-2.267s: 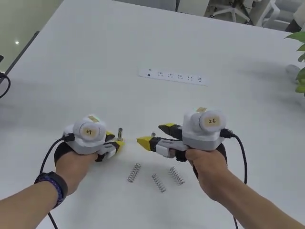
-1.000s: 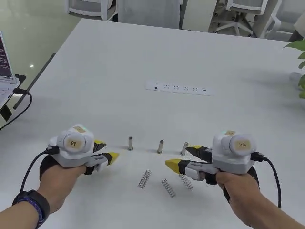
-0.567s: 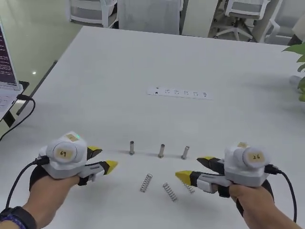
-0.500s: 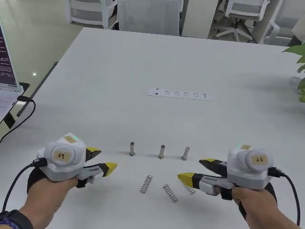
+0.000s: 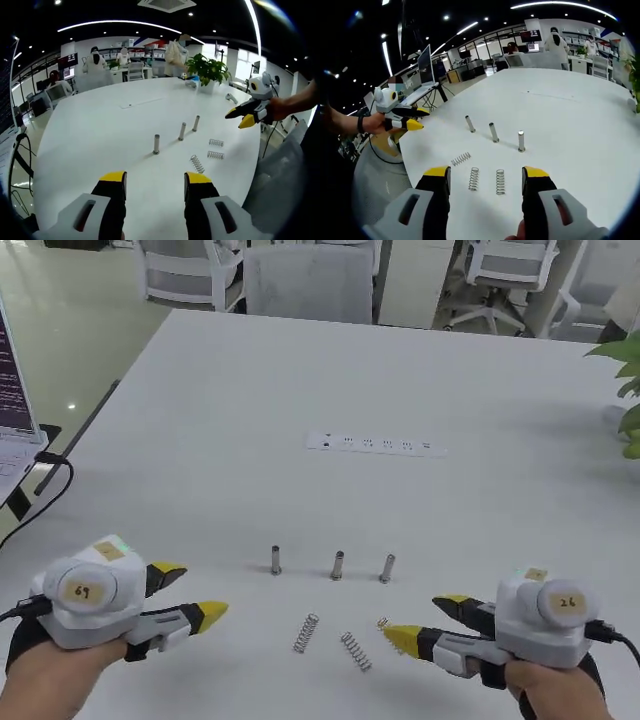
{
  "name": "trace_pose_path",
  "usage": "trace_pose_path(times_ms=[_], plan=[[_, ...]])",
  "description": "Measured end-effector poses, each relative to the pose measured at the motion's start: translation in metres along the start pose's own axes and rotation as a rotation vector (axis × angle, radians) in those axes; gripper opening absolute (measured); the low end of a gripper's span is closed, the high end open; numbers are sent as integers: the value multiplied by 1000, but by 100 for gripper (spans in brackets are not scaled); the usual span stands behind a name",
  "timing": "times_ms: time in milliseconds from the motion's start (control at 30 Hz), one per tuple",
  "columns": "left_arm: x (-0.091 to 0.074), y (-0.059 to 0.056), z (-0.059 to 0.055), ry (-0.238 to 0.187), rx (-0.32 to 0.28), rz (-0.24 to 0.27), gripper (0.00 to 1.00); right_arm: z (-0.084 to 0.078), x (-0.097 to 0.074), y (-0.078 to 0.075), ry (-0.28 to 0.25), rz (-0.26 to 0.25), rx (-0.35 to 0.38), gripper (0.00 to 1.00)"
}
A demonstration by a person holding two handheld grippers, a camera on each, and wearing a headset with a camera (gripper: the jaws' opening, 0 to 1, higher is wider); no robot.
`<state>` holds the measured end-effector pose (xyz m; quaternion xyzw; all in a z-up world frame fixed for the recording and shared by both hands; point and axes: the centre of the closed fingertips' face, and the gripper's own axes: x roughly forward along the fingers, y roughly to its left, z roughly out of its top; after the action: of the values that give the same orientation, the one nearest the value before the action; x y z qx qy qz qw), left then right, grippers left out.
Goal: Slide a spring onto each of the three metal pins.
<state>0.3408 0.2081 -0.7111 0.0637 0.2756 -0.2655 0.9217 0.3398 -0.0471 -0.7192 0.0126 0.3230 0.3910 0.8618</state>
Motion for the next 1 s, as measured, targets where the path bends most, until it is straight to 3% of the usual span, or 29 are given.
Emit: trace_pose_path(times_ms=[367, 1000], plan=[[-19, -11, -4, -3, -26, 0, 47, -12, -14, 2, 11, -13, 5, 60], [-31, -28, -3, -4, -31, -15, 53, -25, -26, 7, 33, -11, 10, 65]])
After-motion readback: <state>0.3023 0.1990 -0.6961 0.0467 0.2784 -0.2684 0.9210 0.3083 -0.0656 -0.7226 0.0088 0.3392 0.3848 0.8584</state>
